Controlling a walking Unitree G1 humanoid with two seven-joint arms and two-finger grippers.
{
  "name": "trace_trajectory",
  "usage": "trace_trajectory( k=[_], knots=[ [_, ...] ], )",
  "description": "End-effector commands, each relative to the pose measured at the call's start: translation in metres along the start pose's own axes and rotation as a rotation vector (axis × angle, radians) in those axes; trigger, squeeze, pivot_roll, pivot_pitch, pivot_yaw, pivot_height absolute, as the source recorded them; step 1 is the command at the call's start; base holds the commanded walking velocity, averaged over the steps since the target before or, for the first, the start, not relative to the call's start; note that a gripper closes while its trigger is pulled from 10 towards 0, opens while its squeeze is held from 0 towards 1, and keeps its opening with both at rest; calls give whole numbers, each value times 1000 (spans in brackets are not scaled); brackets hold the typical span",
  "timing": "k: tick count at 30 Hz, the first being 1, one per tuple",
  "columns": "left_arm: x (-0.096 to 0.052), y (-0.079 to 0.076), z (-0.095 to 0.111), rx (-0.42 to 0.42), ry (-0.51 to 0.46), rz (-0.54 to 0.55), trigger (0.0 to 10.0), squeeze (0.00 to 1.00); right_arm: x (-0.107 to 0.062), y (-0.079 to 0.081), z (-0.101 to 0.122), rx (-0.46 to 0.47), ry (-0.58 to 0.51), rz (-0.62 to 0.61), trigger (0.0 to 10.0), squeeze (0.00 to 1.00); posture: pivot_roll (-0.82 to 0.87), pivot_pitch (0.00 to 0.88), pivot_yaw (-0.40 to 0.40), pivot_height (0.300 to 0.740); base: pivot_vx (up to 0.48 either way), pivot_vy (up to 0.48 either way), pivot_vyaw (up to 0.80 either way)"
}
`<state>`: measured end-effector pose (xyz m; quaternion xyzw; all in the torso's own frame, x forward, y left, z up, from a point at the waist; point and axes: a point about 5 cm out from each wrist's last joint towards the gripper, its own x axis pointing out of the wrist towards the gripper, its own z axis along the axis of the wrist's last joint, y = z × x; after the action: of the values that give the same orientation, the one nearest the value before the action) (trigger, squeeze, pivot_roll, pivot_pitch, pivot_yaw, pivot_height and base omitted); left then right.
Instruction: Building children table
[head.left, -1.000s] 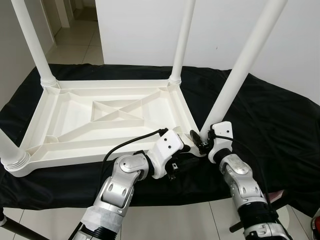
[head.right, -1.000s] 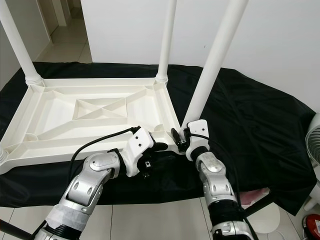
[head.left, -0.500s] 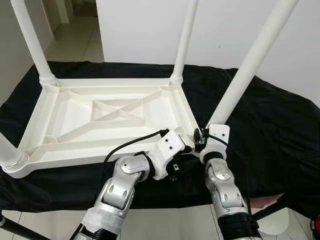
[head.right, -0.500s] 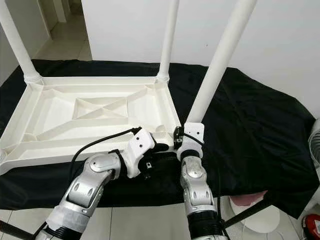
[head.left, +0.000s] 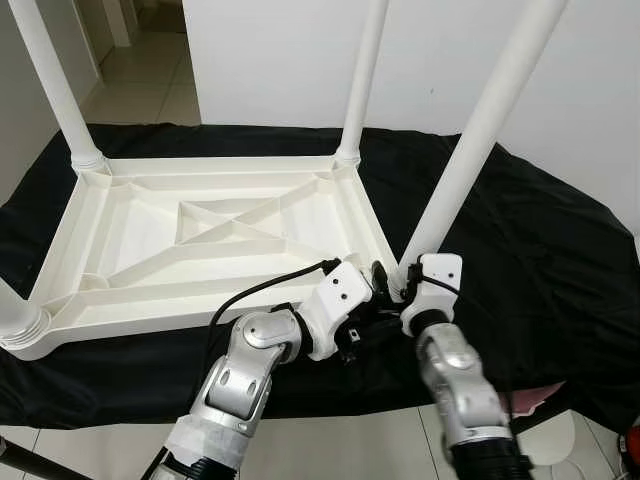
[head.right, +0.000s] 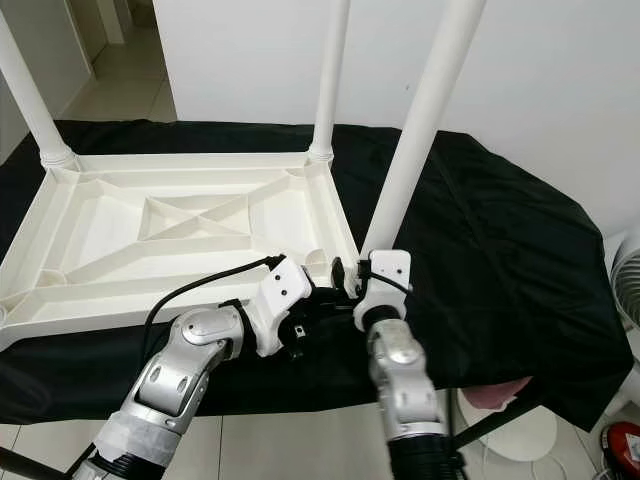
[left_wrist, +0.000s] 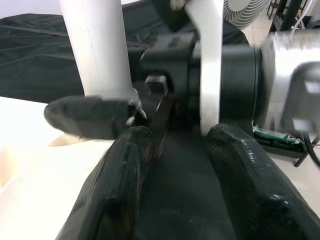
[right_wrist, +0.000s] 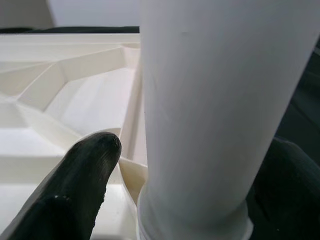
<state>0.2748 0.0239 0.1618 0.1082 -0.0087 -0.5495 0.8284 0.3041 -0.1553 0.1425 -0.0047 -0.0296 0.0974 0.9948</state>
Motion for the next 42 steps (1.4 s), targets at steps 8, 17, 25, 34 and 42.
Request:
trace_trajectory(
  k=[8, 17, 25, 34, 42],
  knots=[
    [2, 6, -1, -3, 8, 109, 10000, 0, -5, -29, 4, -146, 40, 217, 10000, 0, 11, 50, -44, 740, 0, 0, 0],
    [3, 7, 1, 4, 6, 108, 10000, 0, 18, -19, 5, -178, 46, 366, 10000, 0, 19, 50, -41, 740, 0, 0, 0],
    [1, 9, 1, 8, 10, 124, 10000, 0, 26, -11, -9, -160, 100, 438, 0, 0, 33, 51, -47, 740, 0, 0, 0],
    [1, 8, 1, 3, 8, 127, 10000, 0, 24, -16, -13, -140, 95, 433, 0, 0, 29, 61, -47, 740, 0, 0, 0],
    [2, 7, 2, 3, 7, 117, 10000, 0, 20, -15, -14, -110, 79, 418, 10000, 0, 24, 65, -43, 740, 0, 0, 0]
  ],
)
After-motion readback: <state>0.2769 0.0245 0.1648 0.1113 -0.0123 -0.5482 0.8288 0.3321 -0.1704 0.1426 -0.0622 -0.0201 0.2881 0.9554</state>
